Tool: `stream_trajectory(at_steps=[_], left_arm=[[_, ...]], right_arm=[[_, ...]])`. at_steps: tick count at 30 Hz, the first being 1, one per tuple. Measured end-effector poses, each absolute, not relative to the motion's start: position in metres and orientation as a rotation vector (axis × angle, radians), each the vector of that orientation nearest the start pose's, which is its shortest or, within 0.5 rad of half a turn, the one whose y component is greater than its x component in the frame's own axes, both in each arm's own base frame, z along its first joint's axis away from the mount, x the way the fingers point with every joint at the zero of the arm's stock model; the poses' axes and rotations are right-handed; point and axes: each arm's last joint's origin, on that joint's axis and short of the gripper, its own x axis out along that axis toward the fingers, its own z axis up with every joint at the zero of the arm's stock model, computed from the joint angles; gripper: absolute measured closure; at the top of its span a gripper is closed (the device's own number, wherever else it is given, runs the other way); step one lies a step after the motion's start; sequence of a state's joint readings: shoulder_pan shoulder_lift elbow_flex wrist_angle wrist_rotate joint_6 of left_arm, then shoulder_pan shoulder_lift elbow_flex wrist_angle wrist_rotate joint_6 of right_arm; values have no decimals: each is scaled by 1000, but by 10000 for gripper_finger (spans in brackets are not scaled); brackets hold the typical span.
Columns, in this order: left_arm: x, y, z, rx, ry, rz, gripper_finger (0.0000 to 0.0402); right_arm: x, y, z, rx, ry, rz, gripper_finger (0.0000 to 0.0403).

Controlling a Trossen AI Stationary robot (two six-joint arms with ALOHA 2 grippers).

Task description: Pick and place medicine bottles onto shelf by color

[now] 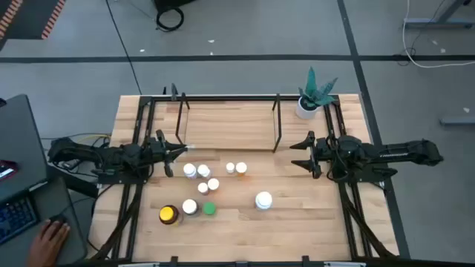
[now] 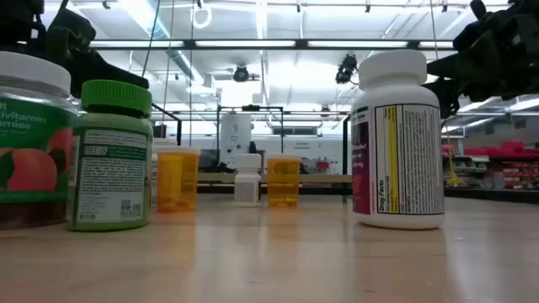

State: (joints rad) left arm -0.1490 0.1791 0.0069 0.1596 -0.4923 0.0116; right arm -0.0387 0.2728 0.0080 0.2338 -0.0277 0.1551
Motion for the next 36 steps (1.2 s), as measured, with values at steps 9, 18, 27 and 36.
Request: stream_trajectory(at_steps=[9, 18, 27, 36], left_arm=[[106, -2, 166, 15, 14, 343, 342], [106, -2, 167, 16, 14, 343, 351], [106, -2, 166, 16, 15, 343, 342], [106, -2, 167, 15, 14, 343, 351]], right_arm=[[115, -4, 165, 156, 30, -13, 100], [115, -4, 165, 156, 30, -13, 100], [114, -4, 165, 156, 30, -13, 100], [115, -4, 165, 156, 30, -13, 100]])
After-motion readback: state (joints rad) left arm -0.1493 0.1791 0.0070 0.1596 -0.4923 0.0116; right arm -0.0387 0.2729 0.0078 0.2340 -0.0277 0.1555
